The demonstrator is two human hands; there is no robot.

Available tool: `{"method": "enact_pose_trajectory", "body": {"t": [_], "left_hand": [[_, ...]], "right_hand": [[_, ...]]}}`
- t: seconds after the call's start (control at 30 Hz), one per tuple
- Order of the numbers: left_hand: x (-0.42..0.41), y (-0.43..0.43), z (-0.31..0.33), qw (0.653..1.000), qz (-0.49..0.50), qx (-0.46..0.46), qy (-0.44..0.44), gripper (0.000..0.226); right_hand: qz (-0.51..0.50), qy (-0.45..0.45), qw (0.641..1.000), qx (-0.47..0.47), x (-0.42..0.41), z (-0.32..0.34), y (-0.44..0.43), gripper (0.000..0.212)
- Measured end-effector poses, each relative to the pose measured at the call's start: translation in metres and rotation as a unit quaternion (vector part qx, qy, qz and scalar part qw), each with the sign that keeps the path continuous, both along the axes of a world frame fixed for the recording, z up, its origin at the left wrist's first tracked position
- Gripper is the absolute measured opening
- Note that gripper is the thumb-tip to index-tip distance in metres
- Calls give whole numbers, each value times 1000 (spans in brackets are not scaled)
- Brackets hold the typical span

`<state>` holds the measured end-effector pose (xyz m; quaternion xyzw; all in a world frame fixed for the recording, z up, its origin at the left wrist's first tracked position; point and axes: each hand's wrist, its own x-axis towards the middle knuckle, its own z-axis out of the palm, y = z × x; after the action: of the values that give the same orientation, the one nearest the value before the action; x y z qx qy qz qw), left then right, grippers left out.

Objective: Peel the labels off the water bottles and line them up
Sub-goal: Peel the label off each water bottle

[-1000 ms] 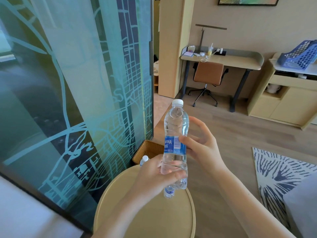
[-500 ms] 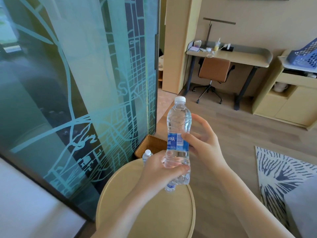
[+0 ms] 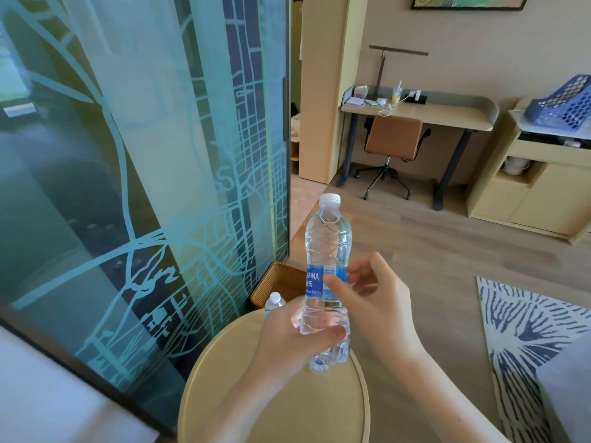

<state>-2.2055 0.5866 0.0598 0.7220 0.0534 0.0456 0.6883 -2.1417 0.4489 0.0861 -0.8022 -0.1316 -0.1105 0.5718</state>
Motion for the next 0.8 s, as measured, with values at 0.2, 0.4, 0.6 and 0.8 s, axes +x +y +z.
{"method": "enact_pose_trajectory", "body": {"t": [0.2, 0.4, 0.6, 0.8], "left_hand": [[2, 0, -4, 1000, -2, 3, -10, 33], [3, 0, -5, 1000, 8, 0, -14, 37], [6, -1, -10, 999, 33, 27, -14, 36], [8, 0, -13, 999, 38, 35, -15, 32]], "right_hand": [[4, 9, 999, 38, 1, -1, -1, 19], [-12, -15, 1000, 24, 1, -2, 1, 24], [-60, -50, 997, -19, -3, -7, 4, 17], [-74, -34, 996, -22, -2, -9, 9, 17]]}}
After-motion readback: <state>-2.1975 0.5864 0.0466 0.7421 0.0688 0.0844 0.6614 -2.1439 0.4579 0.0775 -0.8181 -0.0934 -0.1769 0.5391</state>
